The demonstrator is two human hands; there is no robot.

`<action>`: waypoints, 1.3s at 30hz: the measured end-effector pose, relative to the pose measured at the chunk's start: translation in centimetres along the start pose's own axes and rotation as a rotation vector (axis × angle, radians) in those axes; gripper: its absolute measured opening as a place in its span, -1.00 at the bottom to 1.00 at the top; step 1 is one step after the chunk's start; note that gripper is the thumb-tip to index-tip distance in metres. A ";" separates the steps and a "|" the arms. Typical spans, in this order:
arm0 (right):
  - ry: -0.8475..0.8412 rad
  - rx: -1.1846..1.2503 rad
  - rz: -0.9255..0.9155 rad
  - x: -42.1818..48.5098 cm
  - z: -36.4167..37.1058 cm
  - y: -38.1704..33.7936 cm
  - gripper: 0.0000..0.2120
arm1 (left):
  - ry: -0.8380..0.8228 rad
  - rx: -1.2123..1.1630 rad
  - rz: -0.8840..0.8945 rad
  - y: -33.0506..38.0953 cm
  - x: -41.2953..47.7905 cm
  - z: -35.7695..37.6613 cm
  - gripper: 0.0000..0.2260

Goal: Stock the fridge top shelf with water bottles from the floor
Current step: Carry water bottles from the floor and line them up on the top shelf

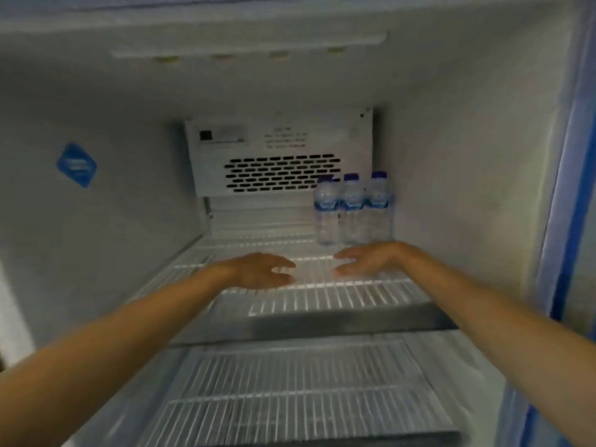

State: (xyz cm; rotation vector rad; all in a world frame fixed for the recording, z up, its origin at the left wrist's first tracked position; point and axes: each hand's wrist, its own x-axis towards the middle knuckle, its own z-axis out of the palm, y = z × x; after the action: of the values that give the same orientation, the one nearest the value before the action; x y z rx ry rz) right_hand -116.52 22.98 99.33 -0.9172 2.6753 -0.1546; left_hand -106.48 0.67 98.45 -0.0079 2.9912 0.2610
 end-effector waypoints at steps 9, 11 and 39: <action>0.363 0.195 -0.430 -6.3 2.4 -14.6 -0.73 | 0.453 -0.028 -0.047 -2.2 -17.4 -1.0 -0.79; 0.414 0.354 -0.539 -8.7 4.7 -19.4 -0.79 | 0.563 -0.028 -0.085 -3.4 -22.4 0.3 -0.78; -0.576 0.407 -0.289 -23.6 87.2 -37.7 -0.54 | 0.184 -0.871 -1.320 -10.7 -69.1 77.5 -0.74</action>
State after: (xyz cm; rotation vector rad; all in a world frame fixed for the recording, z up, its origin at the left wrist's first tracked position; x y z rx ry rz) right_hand -48.91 7.58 30.26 -1.0160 1.8872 -0.4114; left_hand -27.24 3.09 30.61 -1.9428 2.0686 1.2676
